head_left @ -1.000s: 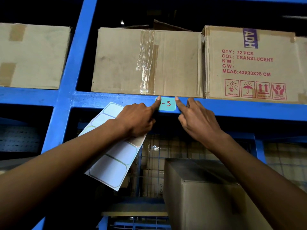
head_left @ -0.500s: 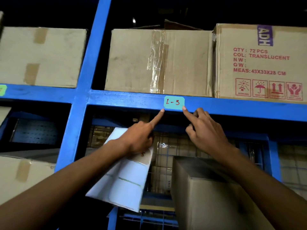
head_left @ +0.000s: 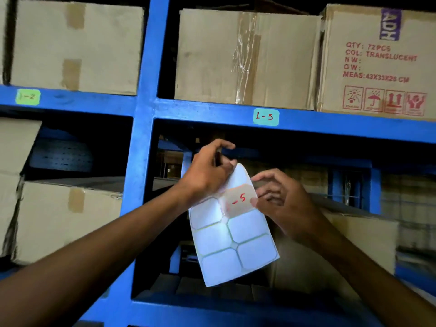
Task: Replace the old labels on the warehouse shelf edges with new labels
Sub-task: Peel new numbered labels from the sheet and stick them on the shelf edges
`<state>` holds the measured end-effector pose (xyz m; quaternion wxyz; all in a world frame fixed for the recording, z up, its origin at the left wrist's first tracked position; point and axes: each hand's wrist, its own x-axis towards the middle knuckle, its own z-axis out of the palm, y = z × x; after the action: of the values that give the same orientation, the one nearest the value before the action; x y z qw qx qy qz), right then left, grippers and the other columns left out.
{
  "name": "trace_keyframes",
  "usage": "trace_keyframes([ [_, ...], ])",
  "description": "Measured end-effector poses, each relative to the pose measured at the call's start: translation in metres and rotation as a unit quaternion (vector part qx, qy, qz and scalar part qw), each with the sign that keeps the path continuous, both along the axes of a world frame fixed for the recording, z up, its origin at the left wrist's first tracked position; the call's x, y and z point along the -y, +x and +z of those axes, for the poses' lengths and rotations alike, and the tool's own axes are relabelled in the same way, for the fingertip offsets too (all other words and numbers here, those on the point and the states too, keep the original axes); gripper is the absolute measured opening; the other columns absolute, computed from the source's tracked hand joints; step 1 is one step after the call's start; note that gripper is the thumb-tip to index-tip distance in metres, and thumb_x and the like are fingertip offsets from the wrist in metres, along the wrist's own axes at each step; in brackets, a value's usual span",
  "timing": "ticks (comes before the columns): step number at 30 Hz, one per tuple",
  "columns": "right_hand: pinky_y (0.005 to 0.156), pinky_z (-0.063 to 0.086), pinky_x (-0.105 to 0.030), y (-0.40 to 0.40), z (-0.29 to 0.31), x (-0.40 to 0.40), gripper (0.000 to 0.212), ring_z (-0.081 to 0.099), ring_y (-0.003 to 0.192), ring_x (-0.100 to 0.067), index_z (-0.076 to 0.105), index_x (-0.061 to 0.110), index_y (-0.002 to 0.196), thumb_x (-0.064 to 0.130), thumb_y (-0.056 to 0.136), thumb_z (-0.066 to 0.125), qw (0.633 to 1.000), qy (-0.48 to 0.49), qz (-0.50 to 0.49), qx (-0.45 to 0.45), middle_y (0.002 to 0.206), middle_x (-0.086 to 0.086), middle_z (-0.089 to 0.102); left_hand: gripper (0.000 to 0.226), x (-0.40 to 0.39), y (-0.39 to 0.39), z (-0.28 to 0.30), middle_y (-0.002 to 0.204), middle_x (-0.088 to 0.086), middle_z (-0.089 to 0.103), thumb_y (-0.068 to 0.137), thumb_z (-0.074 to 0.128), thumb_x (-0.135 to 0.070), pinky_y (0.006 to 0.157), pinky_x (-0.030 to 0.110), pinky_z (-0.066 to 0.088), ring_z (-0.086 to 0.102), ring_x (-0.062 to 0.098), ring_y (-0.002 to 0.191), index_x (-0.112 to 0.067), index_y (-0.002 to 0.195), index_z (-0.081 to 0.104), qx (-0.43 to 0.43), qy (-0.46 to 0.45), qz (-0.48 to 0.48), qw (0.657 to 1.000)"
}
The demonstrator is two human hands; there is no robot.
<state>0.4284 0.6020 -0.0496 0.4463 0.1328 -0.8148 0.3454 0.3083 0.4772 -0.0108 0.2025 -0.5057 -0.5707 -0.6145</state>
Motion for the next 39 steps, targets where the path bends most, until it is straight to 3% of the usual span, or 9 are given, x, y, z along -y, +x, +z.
trace_keyframes([
  [3, 0.069, 0.052, -0.022, 0.016, -0.002, 0.014, 0.035, 0.064, 0.073, -0.014, 0.058, 0.024, 0.092, -0.006, 0.077, 0.066, 1.000, 0.009, 0.000, -0.014, 0.082, -0.015, 0.066, 0.037, 0.022, 0.016, -0.004, 0.076, 0.008, 0.056, 0.077, 0.074, -0.016, 0.061, 0.026, 0.042, 0.050, 0.012, 0.066, -0.013, 0.111, 0.059, 0.020, -0.066, -0.034, 0.997],
  [5, 0.069, 0.052, -0.021, 0.027, -0.003, 0.030, 0.033, 0.065, 0.075, -0.014, 0.060, 0.023, 0.095, -0.006, 0.079, 0.065, 0.999, 0.029, -0.009, -0.029, 0.083, -0.009, 0.068, 0.037, 0.042, 0.023, -0.006, 0.080, 0.005, 0.058, 0.075, 0.075, -0.014, 0.067, 0.024, 0.043, 0.052, 0.012, 0.071, -0.012, 0.110, 0.061, 0.021, -0.120, -0.066, 0.990],
  [8, 0.077, 0.049, -0.014, 0.040, -0.005, 0.052, 0.030, 0.064, 0.087, -0.006, 0.064, 0.018, 0.106, 0.000, 0.082, 0.063, 0.979, 0.152, -0.114, -0.077, 0.096, 0.003, 0.070, 0.011, 0.064, 0.031, -0.011, 0.079, 0.006, 0.065, 0.081, 0.067, -0.004, 0.065, 0.020, 0.047, 0.058, 0.010, 0.069, -0.004, 0.093, 0.068, 0.032, -0.119, -0.137, 0.983],
  [11, 0.083, 0.048, -0.021, 0.050, -0.006, 0.071, 0.031, 0.062, 0.096, -0.015, 0.063, 0.010, 0.114, 0.006, 0.083, 0.063, 0.938, 0.258, -0.197, -0.121, 0.106, -0.007, 0.067, 0.009, 0.080, 0.040, -0.015, 0.073, 0.005, 0.066, 0.082, 0.065, -0.001, 0.060, 0.017, 0.048, 0.059, 0.008, 0.063, -0.009, 0.084, 0.069, 0.066, -0.089, -0.180, 0.977],
  [15, 0.077, 0.052, -0.041, 0.067, -0.011, 0.099, 0.033, 0.062, 0.093, -0.025, 0.062, 0.010, 0.116, 0.019, 0.084, 0.060, 0.920, 0.289, -0.234, -0.123, 0.103, -0.009, 0.066, 0.016, 0.103, 0.055, -0.019, 0.077, 0.011, 0.063, 0.083, 0.066, -0.006, 0.059, 0.020, 0.046, 0.055, 0.014, 0.065, -0.010, 0.099, 0.066, 0.043, -0.097, -0.192, 0.976],
  [20, 0.069, 0.054, -0.042, 0.082, -0.014, 0.123, 0.031, 0.061, 0.088, -0.030, 0.066, 0.006, 0.109, 0.021, 0.083, 0.059, 0.881, 0.339, -0.298, -0.142, 0.101, -0.015, 0.065, 0.018, 0.124, 0.067, -0.021, 0.058, -0.009, 0.061, 0.084, 0.065, -0.009, 0.050, 0.012, 0.042, 0.052, 0.000, 0.051, -0.013, 0.102, 0.064, 0.004, -0.100, -0.173, 0.980],
  [25, 0.067, 0.053, -0.040, 0.091, -0.015, 0.138, 0.026, 0.064, 0.088, -0.033, 0.068, 0.005, 0.104, 0.016, 0.081, 0.061, 0.822, 0.409, -0.360, -0.167, 0.099, -0.016, 0.068, 0.021, 0.139, 0.075, -0.021, 0.062, 0.000, 0.058, 0.084, 0.066, -0.007, 0.051, 0.013, 0.041, 0.050, 0.003, 0.052, -0.013, 0.104, 0.062, 0.008, -0.090, -0.167, 0.982],
  [30, 0.066, 0.053, -0.041, 0.093, -0.011, 0.151, 0.020, 0.063, 0.087, -0.033, 0.069, 0.004, 0.098, 0.012, 0.080, 0.065, 0.829, 0.403, -0.351, -0.167, 0.097, -0.016, 0.067, 0.024, 0.149, 0.078, -0.017, 0.056, -0.008, 0.058, 0.083, 0.067, -0.008, 0.049, 0.012, 0.041, 0.049, 0.001, 0.049, -0.014, 0.105, 0.061, -0.004, -0.090, -0.151, 0.984],
  [39, 0.065, 0.052, -0.039, 0.090, -0.009, 0.167, 0.009, 0.063, 0.083, -0.032, 0.067, 0.003, 0.080, 0.011, 0.077, 0.066, 0.837, 0.413, -0.328, -0.146, 0.093, -0.015, 0.067, 0.019, 0.153, 0.061, -0.022, 0.080, 0.007, 0.062, 0.082, 0.068, -0.014, 0.063, 0.027, 0.042, 0.051, 0.013, 0.066, -0.023, 0.097, 0.060, -0.045, -0.068, -0.084, 0.993],
])
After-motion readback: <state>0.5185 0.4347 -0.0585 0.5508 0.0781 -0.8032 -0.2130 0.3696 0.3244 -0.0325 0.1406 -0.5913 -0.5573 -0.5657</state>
